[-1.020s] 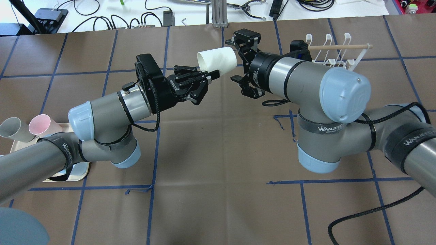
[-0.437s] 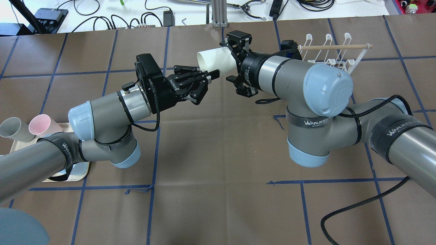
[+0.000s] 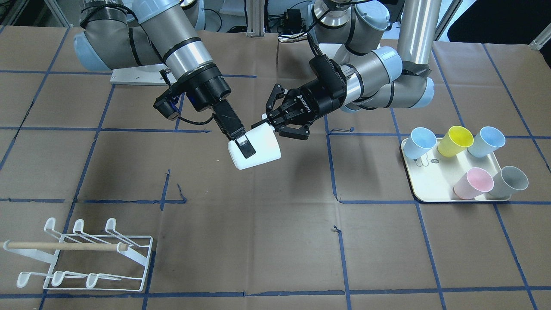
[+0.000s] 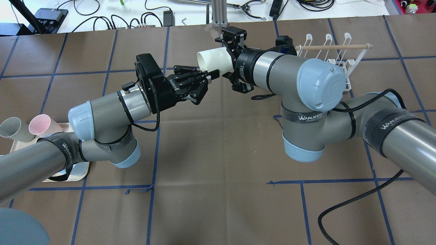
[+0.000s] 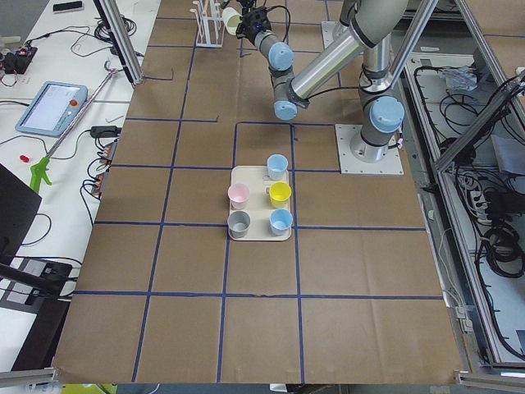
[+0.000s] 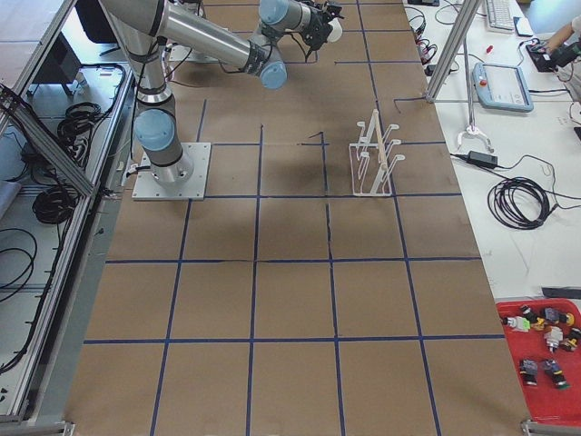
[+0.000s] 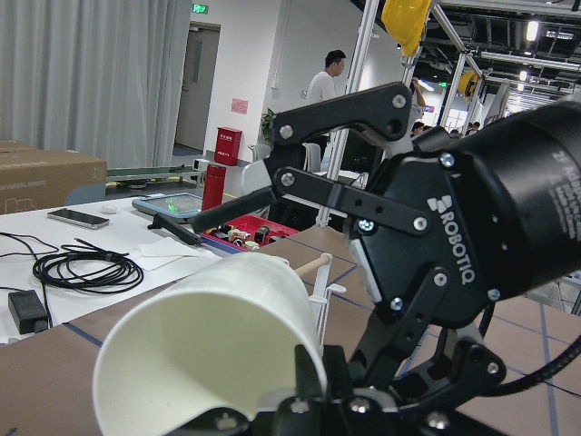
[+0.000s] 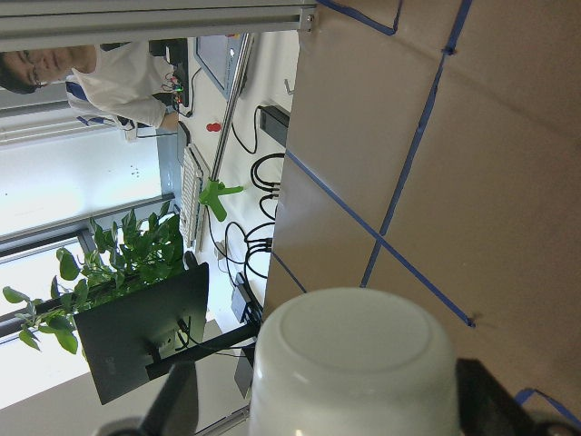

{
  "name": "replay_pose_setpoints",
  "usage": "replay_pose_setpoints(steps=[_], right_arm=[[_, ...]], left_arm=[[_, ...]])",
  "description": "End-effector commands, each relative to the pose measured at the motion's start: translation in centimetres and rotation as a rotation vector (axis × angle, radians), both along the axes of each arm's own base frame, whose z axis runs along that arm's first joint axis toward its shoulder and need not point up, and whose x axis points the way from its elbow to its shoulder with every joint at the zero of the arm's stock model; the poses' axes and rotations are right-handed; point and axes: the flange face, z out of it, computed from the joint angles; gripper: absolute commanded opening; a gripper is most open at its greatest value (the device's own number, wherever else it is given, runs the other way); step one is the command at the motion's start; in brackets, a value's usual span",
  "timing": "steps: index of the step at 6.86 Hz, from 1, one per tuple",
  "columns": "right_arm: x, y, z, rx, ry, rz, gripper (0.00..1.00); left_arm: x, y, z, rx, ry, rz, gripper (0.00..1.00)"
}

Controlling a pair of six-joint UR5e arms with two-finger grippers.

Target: Transfer IKEA cup to right arm and place on rack

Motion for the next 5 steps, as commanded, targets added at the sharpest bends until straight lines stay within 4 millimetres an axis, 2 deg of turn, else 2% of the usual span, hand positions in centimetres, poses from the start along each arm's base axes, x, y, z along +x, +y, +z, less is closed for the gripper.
replay_pose_setpoints(steps=[1,2,5], right_arm=[[0.33,-0.02,-0.11,0.0,0.001,0.008,1.0],[0.32,-0.01,-0.35,0.008,0.001,0.006,0.99],[0.25,-0.02,-0.56,0.006,0.01,0.012,0.73]], left_arm=[[0.0,-0.03,0.06,-0.003,0.0,0.0,0.04],[0.0,-0.03,0.06,-0.003,0.0,0.0,0.04],[0.0,-0.03,0.06,-0.003,0.0,0.0,0.04]])
